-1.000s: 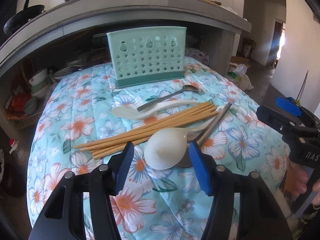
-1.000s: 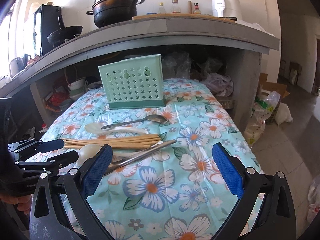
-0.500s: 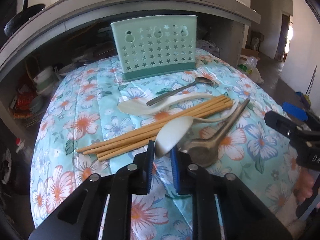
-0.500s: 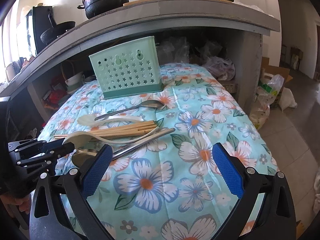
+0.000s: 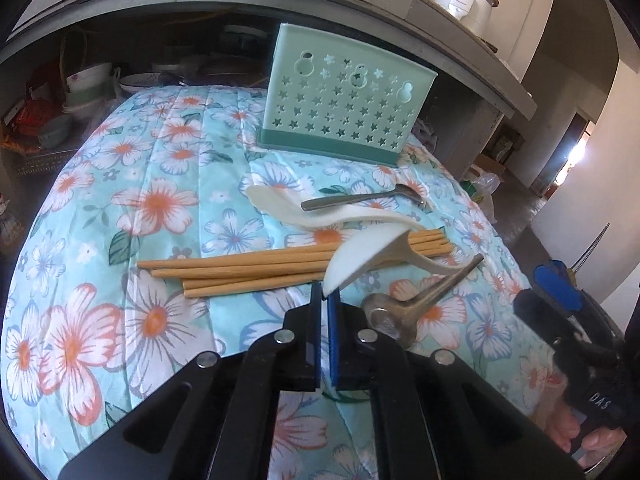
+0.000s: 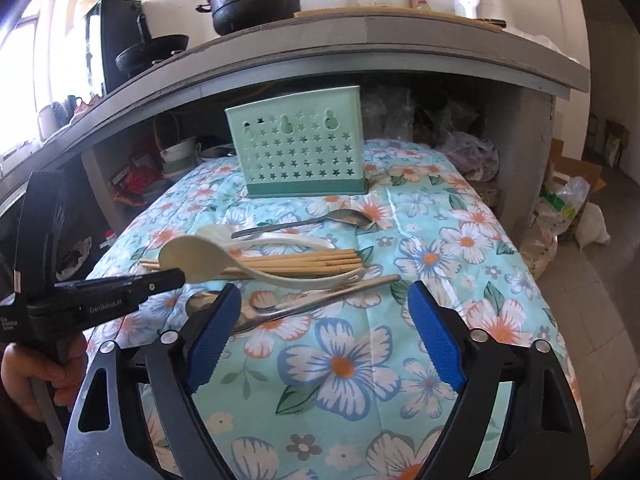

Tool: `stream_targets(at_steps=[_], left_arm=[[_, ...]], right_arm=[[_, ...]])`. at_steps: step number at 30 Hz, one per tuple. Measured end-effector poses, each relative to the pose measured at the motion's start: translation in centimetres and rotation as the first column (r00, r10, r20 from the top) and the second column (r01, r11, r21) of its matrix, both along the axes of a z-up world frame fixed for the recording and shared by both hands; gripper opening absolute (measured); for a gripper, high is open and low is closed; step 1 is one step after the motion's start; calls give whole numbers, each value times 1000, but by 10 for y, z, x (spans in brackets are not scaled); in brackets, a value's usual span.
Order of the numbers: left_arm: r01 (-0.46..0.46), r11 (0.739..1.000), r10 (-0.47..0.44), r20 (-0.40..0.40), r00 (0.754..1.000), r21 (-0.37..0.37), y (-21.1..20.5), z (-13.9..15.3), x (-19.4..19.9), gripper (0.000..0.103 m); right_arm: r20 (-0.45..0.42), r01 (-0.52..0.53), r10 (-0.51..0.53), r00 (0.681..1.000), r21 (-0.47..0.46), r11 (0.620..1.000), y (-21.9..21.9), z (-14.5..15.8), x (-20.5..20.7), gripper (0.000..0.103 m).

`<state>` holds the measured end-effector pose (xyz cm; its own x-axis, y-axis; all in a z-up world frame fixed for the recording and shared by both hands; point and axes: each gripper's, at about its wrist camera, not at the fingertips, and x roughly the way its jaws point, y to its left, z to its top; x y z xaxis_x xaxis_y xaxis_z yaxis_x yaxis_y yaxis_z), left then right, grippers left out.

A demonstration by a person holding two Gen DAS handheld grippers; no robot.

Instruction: Organize utensils

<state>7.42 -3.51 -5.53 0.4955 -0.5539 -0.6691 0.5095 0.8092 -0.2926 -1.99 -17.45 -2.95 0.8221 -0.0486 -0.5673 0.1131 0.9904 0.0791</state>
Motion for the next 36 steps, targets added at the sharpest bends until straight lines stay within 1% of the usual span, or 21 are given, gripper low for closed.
stream_targets(at_steps=[1, 3, 6, 8, 10, 13, 14, 16, 17, 18, 25, 27, 30, 34, 36], left_arm=[[-1, 1000, 1, -2, 1000, -11, 3, 3, -2, 2], [-6, 1000, 6, -12, 1000, -25, 9, 9, -5, 2], [-33, 999, 33, -30, 999, -13, 22, 16, -10, 2], [-65, 998, 65, -58, 996, -7, 35, 17, -10, 2], [-103, 995, 103, -103, 989, 7, 50, 13, -9, 2], [-155, 987, 160, -172, 972, 42, 69, -1, -6, 2], [-168, 985, 172, -199, 965, 35, 74, -6, -4, 2], [-192, 981, 184, -249, 951, -7, 84, -13, -3, 3], [-203, 979, 188, -262, 946, -32, 88, -14, -3, 3], [-214, 976, 193, -268, 944, -51, 90, -14, -2, 3], [-245, 959, 193, -307, 932, -141, 95, -15, 10, 4], [-248, 956, 188, -320, 928, -159, 95, -16, 15, 5], [-259, 950, 190, -330, 925, -177, 94, -18, 22, 5], [-273, 944, 202, -331, 922, -186, 92, -20, 29, 5], [-272, 945, 205, -317, 926, -184, 90, -20, 31, 5]], right_arm=[[-5, -24, 24, 1000, -18, 1000, 7, 0, 0, 67], [-12, -74, 73, 997, -51, 996, 19, 0, 0, 58], [-16, -143, 142, 990, -80, 986, 35, 3, -1, 49], [-19, -180, 179, 984, -97, 979, 43, 5, -1, 47], [-29, -214, 212, 977, -122, 969, 50, 4, 0, 46], [-66, -274, 266, 962, -172, 946, 63, -3, 7, 44], [-78, -287, 277, 958, -193, 938, 68, -6, 10, 42], [-106, -309, 292, 950, -231, 923, 76, -12, 16, 39], [-121, -319, 298, 947, -243, 916, 79, -14, 19, 35], [-130, -326, 302, 944, -251, 911, 82, -16, 20, 32], [-184, -345, 302, 935, -285, 894, 89, -26, 27, 23], [-194, -349, 302, 933, -293, 890, 91, -29, 29, 21], [-201, -354, 306, 931, -286, 890, 91, -30, 29, 21], [-198, -360, 315, 928, -266, 894, 89, -27, 28, 21], [-193, -358, 315, 929, -252, 899, 87, -25, 27, 21]])
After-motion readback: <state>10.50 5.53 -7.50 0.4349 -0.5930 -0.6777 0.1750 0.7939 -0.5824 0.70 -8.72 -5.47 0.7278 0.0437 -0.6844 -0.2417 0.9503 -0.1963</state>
